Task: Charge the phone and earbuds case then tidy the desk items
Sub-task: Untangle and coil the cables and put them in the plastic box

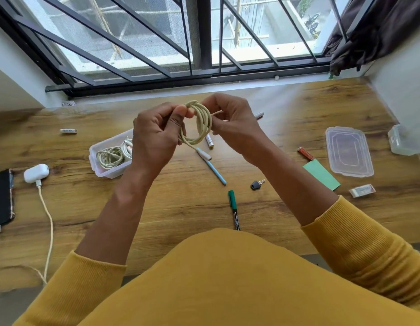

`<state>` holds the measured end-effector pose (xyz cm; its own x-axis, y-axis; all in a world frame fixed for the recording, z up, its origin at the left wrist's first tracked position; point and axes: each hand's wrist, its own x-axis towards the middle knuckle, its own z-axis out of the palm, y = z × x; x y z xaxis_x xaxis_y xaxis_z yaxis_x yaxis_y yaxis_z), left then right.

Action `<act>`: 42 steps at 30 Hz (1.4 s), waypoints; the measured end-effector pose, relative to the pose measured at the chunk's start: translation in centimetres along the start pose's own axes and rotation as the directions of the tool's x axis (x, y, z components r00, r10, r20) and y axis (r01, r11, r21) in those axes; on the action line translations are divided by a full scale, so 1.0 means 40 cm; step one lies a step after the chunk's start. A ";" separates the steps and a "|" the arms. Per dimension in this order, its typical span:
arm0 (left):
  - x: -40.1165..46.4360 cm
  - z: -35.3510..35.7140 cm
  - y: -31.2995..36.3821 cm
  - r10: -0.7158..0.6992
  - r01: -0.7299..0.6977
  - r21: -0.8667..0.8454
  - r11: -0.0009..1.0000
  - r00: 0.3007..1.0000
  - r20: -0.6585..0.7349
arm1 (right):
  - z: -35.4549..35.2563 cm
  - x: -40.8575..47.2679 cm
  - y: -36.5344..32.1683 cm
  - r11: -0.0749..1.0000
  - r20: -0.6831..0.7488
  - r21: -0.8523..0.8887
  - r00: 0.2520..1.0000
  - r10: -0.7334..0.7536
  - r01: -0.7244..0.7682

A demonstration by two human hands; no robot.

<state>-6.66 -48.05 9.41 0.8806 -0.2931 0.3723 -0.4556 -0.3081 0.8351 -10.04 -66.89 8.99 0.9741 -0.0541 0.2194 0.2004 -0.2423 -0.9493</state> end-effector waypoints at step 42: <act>0.011 0.016 0.007 0.238 -0.202 0.404 0.892 0.970 -0.040 | -0.039 0.009 -0.016 0.889 0.316 0.275 0.908 0.276 -0.366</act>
<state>-6.50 -48.84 9.57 0.7512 -0.3218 0.5763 -0.6372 -0.5814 0.5059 -9.97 -68.25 10.03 0.9726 0.1899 -0.1342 -0.1499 0.0707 -0.9862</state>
